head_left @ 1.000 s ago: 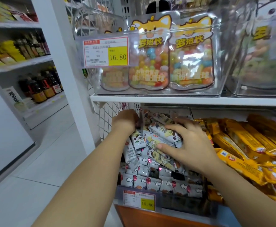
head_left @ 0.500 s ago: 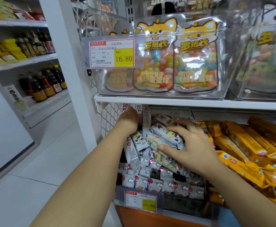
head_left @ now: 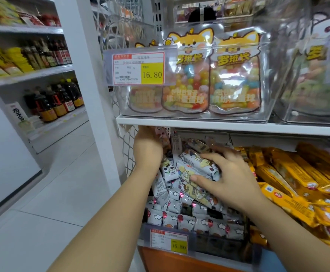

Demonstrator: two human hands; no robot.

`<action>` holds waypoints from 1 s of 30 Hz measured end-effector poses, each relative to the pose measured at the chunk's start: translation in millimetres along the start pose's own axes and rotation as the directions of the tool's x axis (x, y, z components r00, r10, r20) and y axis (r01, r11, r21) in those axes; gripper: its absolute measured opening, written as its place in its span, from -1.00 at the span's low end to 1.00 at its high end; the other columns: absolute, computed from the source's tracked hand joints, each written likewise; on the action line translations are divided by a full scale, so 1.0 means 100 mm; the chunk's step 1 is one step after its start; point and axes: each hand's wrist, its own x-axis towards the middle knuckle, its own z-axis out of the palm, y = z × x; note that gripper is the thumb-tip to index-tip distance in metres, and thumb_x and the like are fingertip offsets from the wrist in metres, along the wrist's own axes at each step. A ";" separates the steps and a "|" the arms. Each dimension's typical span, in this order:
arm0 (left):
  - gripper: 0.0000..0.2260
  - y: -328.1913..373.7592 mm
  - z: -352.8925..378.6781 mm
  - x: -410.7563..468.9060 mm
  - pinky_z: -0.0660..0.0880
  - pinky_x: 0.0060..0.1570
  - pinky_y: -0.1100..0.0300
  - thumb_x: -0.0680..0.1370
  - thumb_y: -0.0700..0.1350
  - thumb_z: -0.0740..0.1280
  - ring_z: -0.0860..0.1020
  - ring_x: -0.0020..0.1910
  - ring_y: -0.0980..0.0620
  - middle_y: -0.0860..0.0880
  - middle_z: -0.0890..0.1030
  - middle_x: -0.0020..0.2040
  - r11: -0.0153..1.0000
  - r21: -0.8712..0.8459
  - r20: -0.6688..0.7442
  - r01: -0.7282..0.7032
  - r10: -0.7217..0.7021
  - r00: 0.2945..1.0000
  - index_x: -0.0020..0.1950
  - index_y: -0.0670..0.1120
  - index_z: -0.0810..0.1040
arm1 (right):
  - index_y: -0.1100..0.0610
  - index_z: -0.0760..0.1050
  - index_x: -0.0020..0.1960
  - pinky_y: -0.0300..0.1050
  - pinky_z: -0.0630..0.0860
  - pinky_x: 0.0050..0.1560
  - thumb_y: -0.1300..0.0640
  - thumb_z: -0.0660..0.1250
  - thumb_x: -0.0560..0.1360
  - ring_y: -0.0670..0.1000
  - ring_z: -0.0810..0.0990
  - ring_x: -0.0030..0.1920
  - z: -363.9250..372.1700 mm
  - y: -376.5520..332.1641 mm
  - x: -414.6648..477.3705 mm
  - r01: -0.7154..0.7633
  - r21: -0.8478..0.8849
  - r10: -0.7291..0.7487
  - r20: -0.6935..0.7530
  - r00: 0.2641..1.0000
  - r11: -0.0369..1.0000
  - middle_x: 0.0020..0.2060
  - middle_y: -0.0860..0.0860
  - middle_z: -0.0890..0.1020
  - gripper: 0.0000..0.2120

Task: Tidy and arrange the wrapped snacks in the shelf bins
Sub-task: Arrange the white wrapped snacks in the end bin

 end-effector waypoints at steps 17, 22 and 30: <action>-0.84 0.35 -0.59 -1.28 0.46 -0.17 0.36 0.63 -0.10 0.04 0.52 -0.24 0.15 0.17 0.52 0.11 0.791 -0.564 -0.200 -0.235 0.145 0.969 -0.02 0.15 0.32 | -0.03 0.36 0.39 -0.05 0.20 0.36 -0.28 0.26 0.41 -0.01 0.33 0.35 -0.27 -0.19 -0.29 0.222 0.097 -0.215 -0.076 0.974 0.970 0.33 -0.05 0.43 -0.38; -0.82 0.71 -0.59 -1.43 0.41 -0.25 0.39 0.66 -0.17 0.03 0.47 -0.35 0.22 0.12 0.54 -0.05 0.714 -0.674 -0.172 -0.191 0.099 0.980 -0.04 0.08 0.32 | 0.05 0.43 0.32 -0.39 0.22 0.13 0.12 0.39 0.47 -0.16 0.39 0.17 -0.45 -0.12 -0.55 0.273 0.215 -0.227 -0.216 0.950 0.938 0.14 -0.14 0.50 -0.57; -0.88 1.12 -0.13 -1.67 0.36 -0.18 0.49 0.65 -0.12 0.10 0.46 -0.16 0.38 0.18 0.49 -0.08 0.757 -0.641 0.075 -0.131 0.231 0.970 0.15 0.01 0.38 | 0.03 0.46 0.26 -0.51 0.28 0.05 0.14 0.40 0.46 -0.20 0.43 0.07 -0.82 0.57 -1.00 0.118 0.230 -0.039 -0.323 0.946 0.966 0.05 -0.18 0.49 -0.62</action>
